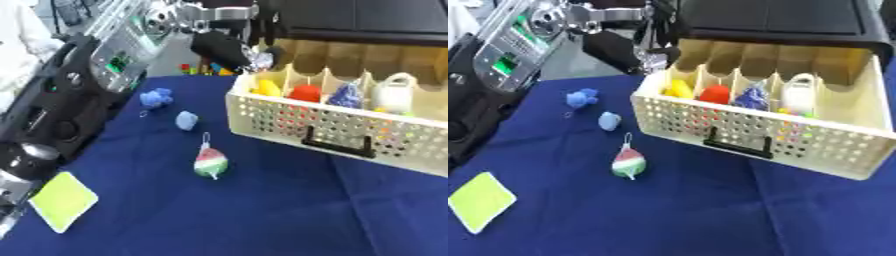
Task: Pick up objects from table and place into drawer.
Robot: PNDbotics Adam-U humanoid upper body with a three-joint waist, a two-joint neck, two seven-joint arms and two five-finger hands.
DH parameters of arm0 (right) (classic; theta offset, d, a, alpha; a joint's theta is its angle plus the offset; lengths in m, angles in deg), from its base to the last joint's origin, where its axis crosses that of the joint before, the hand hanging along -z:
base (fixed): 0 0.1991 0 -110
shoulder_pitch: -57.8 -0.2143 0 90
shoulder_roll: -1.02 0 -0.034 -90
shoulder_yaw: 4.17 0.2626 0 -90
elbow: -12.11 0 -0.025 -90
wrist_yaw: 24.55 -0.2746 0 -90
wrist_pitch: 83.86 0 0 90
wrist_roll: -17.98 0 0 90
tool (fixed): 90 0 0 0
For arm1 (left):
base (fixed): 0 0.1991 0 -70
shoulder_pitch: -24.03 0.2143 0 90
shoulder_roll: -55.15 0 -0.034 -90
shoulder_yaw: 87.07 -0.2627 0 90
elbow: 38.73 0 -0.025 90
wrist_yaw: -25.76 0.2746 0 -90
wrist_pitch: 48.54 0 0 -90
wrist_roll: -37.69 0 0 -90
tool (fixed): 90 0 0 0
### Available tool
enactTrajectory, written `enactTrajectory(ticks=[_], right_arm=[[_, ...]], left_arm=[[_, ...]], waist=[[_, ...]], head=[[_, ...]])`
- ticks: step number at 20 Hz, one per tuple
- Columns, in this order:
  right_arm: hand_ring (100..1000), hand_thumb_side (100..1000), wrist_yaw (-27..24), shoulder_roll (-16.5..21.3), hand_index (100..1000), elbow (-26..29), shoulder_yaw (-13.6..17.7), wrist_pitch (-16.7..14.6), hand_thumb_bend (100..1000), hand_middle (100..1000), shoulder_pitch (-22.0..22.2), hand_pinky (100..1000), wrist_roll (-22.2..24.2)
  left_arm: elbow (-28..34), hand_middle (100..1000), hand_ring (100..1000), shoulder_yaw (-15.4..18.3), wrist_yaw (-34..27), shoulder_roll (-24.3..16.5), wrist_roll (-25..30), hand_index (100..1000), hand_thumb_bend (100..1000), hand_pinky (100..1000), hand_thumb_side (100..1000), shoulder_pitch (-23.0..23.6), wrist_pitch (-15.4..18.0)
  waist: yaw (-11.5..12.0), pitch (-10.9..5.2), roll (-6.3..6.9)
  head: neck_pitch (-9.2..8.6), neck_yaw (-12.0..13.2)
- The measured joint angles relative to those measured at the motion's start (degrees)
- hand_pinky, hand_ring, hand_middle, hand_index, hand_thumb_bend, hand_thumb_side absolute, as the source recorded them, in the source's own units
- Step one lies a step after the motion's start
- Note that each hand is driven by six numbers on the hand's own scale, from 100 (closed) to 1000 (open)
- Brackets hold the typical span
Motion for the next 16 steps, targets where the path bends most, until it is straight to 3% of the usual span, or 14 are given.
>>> enactTrajectory(ticks=[9, 16], right_arm=[[606, 874, 0.0, -0.2, 728, 0.0, 0.0, 0.1, 100, 649, 0.4, 584, -0.1], [606, 874, 0.0, -0.2, 728, 0.0, 0.1, 0.3, 100, 651, 0.5, 583, -0.4]], left_arm=[[4.9, 616, 633, 4.7, -1.8, 0.0, -5.9, 844, 100, 436, 598, -0.2, -1.4], [12.3, 592, 613, 11.2, -6.0, -1.8, -15.3, 817, 100, 412, 575, 2.2, -5.9]], waist=[[0.5, -0.06, -0.45], [1.2, -0.08, -1.08]], head=[[0.13, -0.1], [0.52, -0.6]])
